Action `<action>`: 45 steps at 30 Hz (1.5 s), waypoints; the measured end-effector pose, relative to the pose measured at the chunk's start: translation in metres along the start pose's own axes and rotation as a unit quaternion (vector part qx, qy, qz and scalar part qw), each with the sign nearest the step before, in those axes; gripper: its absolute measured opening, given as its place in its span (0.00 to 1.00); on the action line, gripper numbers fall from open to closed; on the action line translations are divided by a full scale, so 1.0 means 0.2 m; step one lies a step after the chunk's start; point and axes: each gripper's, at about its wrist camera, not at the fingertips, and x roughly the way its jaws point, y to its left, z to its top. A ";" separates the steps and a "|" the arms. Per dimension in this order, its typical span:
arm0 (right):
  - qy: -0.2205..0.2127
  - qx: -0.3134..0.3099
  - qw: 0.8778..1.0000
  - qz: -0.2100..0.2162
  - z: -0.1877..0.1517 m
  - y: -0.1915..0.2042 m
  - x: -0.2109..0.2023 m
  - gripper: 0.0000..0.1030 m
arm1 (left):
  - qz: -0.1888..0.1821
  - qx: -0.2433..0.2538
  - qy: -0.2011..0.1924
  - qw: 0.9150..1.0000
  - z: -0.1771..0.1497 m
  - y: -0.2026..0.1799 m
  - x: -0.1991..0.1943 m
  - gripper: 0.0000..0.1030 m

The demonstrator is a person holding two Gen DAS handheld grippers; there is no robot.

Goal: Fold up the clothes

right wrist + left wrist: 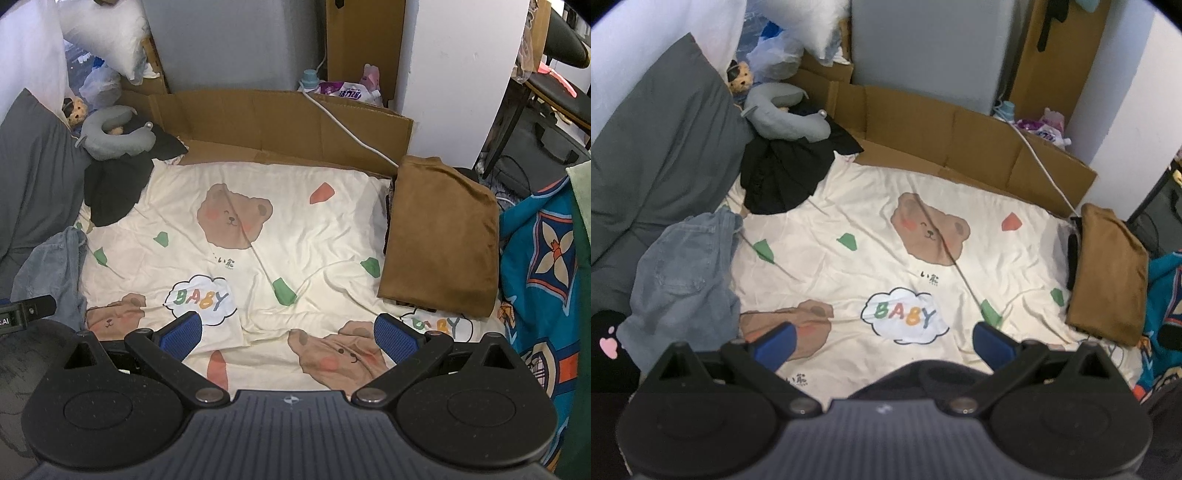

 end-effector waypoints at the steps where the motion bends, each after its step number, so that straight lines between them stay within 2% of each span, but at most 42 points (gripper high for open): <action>1: 0.000 0.000 1.000 0.000 0.00 0.00 0.00 0.99 | 0.002 0.000 -0.001 1.000 0.00 0.00 0.00 0.99; 6: 0.002 0.002 1.000 -0.002 0.00 0.00 0.00 0.99 | 0.011 0.013 -0.012 1.000 -0.01 -0.02 -0.02 0.99; 25: 0.004 0.004 1.000 0.002 0.00 0.00 0.02 0.99 | 0.022 0.031 -0.013 0.999 0.00 -0.05 0.01 0.99; 29: 0.005 0.005 1.000 0.006 0.01 0.00 0.02 0.99 | 0.015 0.027 -0.011 0.999 0.01 -0.05 0.00 1.00; 33: 0.004 0.006 1.000 0.011 0.01 0.01 0.02 0.99 | 0.008 0.011 0.006 1.000 0.02 -0.04 0.01 1.00; 45: 0.008 0.005 1.000 0.020 0.02 0.01 0.03 0.99 | 0.011 0.030 0.004 0.999 0.01 -0.09 0.01 0.99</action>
